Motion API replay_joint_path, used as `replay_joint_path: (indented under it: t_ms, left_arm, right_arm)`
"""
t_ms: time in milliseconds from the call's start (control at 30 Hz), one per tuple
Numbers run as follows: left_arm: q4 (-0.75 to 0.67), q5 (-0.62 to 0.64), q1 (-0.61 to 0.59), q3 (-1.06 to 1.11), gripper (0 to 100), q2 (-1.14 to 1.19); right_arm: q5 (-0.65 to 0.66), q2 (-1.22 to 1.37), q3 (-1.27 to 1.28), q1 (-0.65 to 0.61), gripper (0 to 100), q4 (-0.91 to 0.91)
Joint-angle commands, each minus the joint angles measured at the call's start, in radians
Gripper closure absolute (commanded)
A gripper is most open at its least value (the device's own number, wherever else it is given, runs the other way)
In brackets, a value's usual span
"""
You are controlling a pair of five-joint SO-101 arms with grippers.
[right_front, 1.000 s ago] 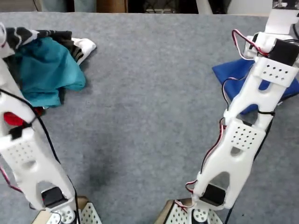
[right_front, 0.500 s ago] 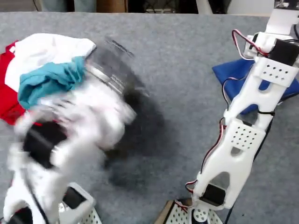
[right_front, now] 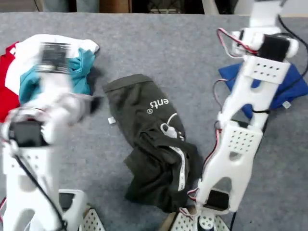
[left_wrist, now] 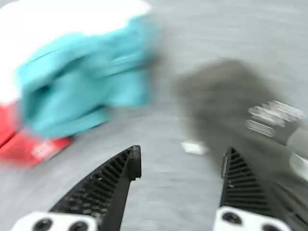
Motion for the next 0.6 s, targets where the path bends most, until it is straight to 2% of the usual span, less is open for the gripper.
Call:
replay_joint_path:
  t_ms: [0,133,300,433,567]
  left_arm:
    - [-0.149,-0.018,-0.338,0.119,72,0.044]
    - [-0.249,-0.097,-0.509,0.202,72,0.13]
    - [-0.261,-0.104,-0.598,0.203,72,0.229]
    - [-0.252,-0.104,-0.608,0.214,72,0.278]
    - [-0.242,-0.087,-0.578,0.243,75,0.287]
  right_arm:
    - [0.08,-0.226,0.203,-0.129,76.6,0.006]
    - [0.166,-0.542,0.774,-0.288,72.1,0.005]
    - [0.295,-0.909,1.48,-0.503,72.0,-0.031]
    - [0.41,-1.047,1.782,-0.657,72.0,-0.058]
    - [0.427,-0.989,1.911,-0.746,71.9,-0.104]
